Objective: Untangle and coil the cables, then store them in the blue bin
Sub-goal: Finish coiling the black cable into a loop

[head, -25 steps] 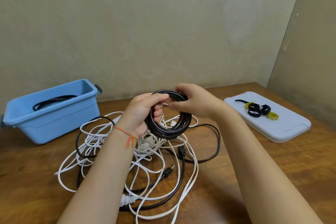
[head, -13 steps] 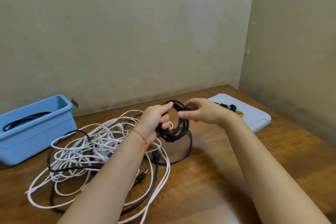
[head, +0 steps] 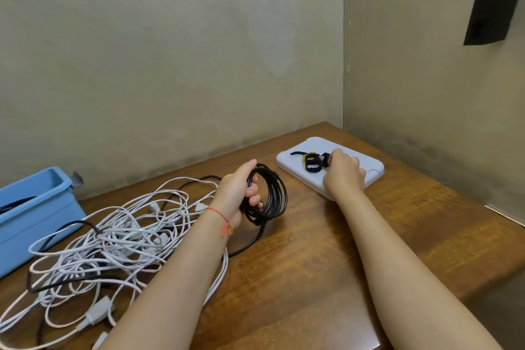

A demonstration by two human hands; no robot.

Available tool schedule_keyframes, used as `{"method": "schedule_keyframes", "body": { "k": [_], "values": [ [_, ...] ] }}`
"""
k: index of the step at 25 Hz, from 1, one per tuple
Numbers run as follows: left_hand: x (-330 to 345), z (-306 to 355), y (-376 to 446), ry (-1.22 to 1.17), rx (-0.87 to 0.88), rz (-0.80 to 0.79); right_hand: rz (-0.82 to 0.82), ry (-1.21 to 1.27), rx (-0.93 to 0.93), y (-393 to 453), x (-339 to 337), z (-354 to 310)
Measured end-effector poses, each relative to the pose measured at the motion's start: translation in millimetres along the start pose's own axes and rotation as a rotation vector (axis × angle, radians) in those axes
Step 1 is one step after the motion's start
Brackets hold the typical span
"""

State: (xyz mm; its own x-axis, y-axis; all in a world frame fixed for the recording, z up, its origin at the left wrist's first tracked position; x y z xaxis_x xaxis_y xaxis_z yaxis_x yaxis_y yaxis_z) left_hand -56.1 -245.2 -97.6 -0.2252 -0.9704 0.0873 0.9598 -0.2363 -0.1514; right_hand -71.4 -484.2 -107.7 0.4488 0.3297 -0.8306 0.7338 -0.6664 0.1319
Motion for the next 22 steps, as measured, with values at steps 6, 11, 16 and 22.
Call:
{"method": "schedule_keyframes", "body": {
  "k": [6,11,16,22],
  "values": [
    [2,-5,-2,-0.050,0.000,-0.009,0.018,0.027,0.025,-5,-16,3],
    [-12,-11,-7,-0.118,0.033,-0.013,-0.086,0.218,-0.118,-10,-22,-13],
    [-39,-11,-10,-0.185,0.078,0.009,-0.219,0.489,-0.140,-20,-13,-28],
    [-59,-1,-12,-0.237,0.129,-0.014,-0.557,0.998,-0.295,-70,-15,-96]
  ]
}}
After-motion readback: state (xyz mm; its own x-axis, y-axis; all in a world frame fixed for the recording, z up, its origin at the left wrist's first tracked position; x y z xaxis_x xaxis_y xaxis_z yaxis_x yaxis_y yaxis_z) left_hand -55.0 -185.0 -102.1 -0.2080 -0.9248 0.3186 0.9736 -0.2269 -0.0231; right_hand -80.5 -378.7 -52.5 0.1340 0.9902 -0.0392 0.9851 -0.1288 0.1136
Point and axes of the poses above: each hand's wrist, its own y-axis towards the middle knuckle, its own x-axis out of the palm, z = x × y, the point moved 8 cm from there along y, towards the middle knuckle, and after that the axes turned 6 degrees about x, right-handed, at the moved point
